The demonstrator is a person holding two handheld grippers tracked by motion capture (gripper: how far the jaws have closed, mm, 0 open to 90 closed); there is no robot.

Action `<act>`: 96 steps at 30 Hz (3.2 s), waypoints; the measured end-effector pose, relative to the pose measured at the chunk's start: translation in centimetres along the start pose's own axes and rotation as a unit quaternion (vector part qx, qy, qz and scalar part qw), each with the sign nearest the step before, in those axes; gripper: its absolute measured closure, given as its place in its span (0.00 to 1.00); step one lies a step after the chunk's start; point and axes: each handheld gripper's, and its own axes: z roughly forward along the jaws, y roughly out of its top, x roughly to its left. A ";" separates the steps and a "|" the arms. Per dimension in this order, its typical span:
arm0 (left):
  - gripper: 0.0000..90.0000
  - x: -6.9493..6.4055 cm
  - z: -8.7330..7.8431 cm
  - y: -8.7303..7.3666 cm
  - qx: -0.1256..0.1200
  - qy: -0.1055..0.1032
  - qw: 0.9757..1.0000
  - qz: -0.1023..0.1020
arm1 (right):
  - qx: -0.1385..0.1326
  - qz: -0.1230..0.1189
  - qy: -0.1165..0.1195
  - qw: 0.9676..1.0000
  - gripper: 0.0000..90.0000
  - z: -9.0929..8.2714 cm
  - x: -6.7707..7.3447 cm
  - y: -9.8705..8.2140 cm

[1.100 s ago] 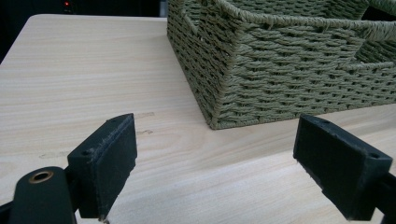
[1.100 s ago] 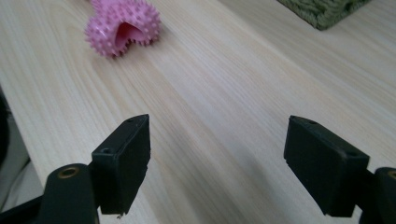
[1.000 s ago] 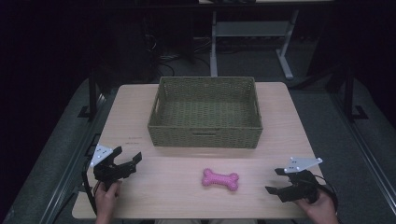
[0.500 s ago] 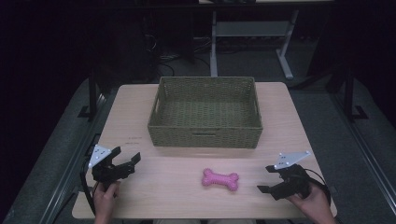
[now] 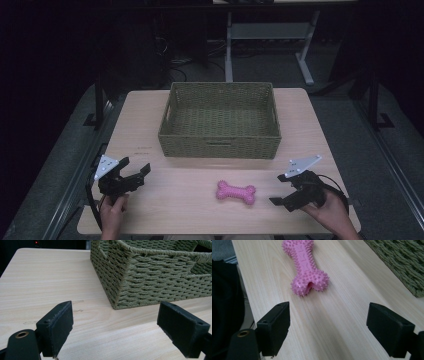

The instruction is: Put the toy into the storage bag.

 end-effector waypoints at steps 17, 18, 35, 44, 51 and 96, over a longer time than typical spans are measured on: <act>0.14 -0.1 -0.2 0.1 -0.004 -0.001 1.000 -0.002 | 0.029 -0.034 0.017 0.999 0.20 0.9 0.4 3.1; 0.14 -0.1 -0.2 0.1 -0.004 0.000 1.000 -0.002 | 0.029 -0.035 0.017 0.999 0.20 0.9 0.5 3.2; 0.14 0.1 -0.4 0.1 -0.007 0.000 1.000 -0.002 | 0.051 -0.064 0.034 0.996 0.20 1.8 0.6 5.7; 0.14 0.1 -0.5 0.1 -0.007 0.001 1.000 -0.002 | 0.060 -0.077 0.042 0.994 0.20 2.2 0.9 6.9; 0.14 0.1 -0.5 0.1 -0.006 0.001 1.000 -0.002 | 0.068 -0.087 0.047 0.993 0.20 2.8 1.2 7.5; 0.14 0.2 -0.6 0.1 -0.009 0.002 1.000 -0.006 | 0.114 -0.116 0.072 0.984 0.20 6.2 1.9 9.9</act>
